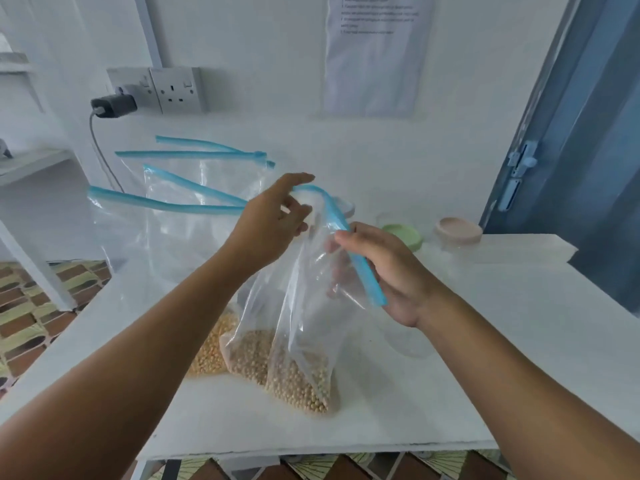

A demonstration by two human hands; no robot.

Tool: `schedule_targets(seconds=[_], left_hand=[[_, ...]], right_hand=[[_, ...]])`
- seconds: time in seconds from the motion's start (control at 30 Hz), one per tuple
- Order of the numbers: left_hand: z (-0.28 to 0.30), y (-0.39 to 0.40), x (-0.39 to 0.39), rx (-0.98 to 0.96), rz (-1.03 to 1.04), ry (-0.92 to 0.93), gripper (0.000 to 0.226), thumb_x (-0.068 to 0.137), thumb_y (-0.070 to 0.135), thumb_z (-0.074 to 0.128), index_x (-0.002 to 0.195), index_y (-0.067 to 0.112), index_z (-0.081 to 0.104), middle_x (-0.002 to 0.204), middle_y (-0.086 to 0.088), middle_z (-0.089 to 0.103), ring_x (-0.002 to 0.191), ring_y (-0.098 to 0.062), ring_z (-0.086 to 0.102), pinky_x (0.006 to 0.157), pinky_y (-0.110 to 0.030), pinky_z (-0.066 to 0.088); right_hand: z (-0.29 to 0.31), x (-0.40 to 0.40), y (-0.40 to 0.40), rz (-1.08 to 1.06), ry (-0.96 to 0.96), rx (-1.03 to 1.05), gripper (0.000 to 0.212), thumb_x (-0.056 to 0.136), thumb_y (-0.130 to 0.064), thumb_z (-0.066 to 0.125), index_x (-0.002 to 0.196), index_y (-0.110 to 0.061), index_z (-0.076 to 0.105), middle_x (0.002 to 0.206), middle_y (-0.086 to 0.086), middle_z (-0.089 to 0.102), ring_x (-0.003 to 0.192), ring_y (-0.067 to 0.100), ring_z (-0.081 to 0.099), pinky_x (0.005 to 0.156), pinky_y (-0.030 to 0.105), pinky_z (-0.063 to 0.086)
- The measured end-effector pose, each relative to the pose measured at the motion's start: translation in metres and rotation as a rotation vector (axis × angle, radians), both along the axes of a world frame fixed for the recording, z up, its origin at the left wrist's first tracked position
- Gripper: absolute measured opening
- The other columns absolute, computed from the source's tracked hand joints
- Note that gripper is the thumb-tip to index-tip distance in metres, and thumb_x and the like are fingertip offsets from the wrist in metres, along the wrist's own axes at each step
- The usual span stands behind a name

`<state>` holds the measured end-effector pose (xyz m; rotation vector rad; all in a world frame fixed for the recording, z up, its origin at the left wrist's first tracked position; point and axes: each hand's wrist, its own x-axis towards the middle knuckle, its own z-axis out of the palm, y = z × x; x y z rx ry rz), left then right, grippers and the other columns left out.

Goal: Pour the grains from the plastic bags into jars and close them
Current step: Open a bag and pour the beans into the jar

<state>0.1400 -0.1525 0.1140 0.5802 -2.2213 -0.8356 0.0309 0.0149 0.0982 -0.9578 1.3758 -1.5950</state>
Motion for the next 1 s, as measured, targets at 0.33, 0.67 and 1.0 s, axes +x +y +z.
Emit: schedule_targets(seconds=[0.33,0.67,1.0], left_hand=[[0.003,0.037,0.024,0.419,0.047,0.11,0.043,0.101,0.048,0.062,0.078,0.011,0.066,0.062,0.004,0.056,0.057,-0.011,0.05,0.064,-0.03,0.046],[0.008,0.045,0.008,0.477,0.086,-0.072,0.026,0.099,0.019,0.061,0.089,-0.002,0.075,0.057,0.008,0.06,0.051,-0.006,0.04,0.058,-0.021,0.037],[0.008,0.005,0.068,0.175,0.22,-0.048,0.033,0.075,0.038,0.072,0.069,0.006,0.065,0.049,0.009,0.042,0.044,-0.006,0.033,0.053,-0.027,0.029]], right_hand=[[0.008,-0.017,-0.01,0.071,0.166,0.071,0.015,0.095,-0.028,0.073,0.088,-0.015,0.075,0.083,0.0,0.072,0.079,0.018,0.068,0.089,0.038,0.06],[0.002,-0.033,-0.024,0.192,0.164,0.1,0.032,0.105,-0.03,0.058,0.103,-0.004,0.075,0.094,0.02,0.067,0.08,0.022,0.07,0.103,0.046,0.055],[-0.009,-0.035,-0.026,-0.278,0.537,0.212,0.021,0.083,-0.016,0.07,0.092,-0.017,0.051,0.087,0.0,0.061,0.064,0.007,0.063,0.063,0.036,0.053]])
